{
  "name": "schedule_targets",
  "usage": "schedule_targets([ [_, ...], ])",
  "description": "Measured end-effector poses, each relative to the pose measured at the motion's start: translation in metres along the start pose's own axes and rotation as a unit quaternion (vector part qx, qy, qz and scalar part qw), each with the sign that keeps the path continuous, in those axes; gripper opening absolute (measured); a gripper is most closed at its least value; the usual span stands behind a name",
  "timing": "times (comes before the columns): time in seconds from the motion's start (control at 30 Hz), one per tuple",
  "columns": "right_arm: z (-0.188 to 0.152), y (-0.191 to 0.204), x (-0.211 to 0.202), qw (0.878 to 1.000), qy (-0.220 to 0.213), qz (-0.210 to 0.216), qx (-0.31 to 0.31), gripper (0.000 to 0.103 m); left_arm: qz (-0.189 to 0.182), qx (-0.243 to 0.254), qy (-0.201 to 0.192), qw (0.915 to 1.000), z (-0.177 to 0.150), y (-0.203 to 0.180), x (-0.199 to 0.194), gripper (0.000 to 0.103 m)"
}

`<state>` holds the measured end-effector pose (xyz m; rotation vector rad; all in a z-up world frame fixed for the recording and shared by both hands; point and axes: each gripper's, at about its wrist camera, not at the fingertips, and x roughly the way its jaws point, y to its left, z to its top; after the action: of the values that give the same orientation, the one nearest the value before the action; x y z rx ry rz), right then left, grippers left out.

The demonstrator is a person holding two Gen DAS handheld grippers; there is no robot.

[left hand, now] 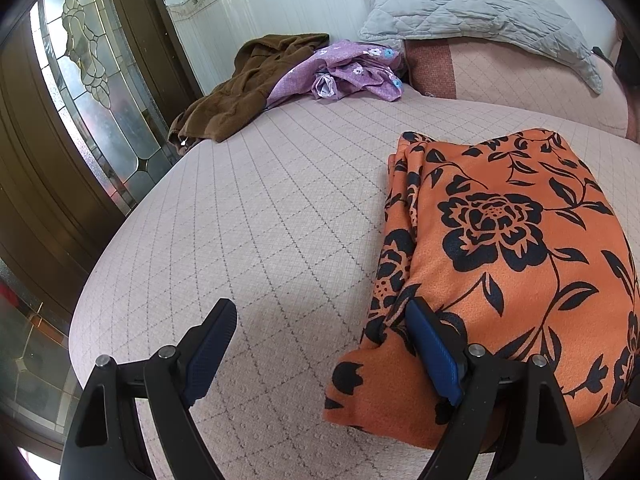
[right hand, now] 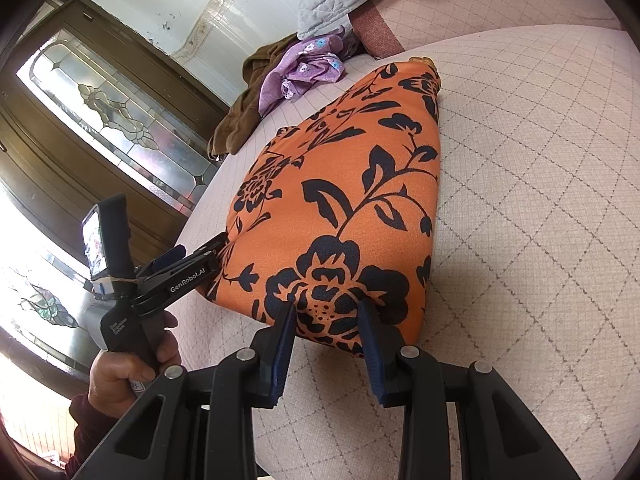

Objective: Fold small clothes

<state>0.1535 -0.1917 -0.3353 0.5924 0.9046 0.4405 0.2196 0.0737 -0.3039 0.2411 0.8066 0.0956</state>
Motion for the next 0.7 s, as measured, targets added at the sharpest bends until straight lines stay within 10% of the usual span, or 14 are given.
schedule_targets([
  [0.7,0.0,0.0001,0.0002,1.0,-0.001,-0.001,-0.001,0.037,-0.001,0.001,-0.001,1.0,0.0002,0.0014,0.0002,0.088],
])
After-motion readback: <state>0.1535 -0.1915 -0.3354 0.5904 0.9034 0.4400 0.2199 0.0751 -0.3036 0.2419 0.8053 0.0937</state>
